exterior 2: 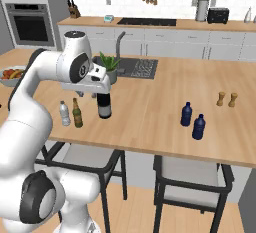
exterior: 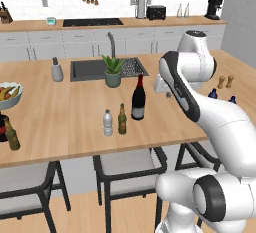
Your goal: Move the plastic bottles in the middle to the plastics group, and the glass bottles in the middle to the glass group.
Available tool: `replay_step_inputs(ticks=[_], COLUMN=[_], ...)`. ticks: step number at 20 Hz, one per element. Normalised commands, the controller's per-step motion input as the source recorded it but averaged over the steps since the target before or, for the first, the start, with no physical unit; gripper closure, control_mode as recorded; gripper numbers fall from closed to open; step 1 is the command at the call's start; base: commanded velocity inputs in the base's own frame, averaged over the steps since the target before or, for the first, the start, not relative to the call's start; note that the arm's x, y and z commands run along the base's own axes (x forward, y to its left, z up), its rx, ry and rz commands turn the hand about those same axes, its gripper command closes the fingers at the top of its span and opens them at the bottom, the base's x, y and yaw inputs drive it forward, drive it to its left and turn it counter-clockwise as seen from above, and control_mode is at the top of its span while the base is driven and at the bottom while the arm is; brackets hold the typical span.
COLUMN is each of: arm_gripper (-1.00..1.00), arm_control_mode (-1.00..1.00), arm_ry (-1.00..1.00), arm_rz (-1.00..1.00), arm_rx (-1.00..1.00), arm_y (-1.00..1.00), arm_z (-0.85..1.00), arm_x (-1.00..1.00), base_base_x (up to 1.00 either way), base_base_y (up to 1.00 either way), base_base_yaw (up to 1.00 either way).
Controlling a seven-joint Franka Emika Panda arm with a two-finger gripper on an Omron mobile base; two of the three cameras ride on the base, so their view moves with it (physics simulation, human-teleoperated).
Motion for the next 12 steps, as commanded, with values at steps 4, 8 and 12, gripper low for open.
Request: replay_step_inputs(ticks=[4,8,12], arm_gripper=[-1.00,-1.00,-1.00], arm_control_mode=[-1.00,-1.00,-1.00], arm_ry=[0.00,-0.22,-0.23], arm_rz=[0.00,0.00,0.00], arm_rx=[-0.01,-0.04,-0.01], arm_y=[0.00,0.44,0.62], arm_z=[-0.07,-0.16,-0.08], arm_x=[-0.11,-0.33,-0.23], base_base_x=[0.00,0.00,0.00], base_base_y=[0.00,0.00,0.00], base_base_yaw=[0.00,0.00,0.00])
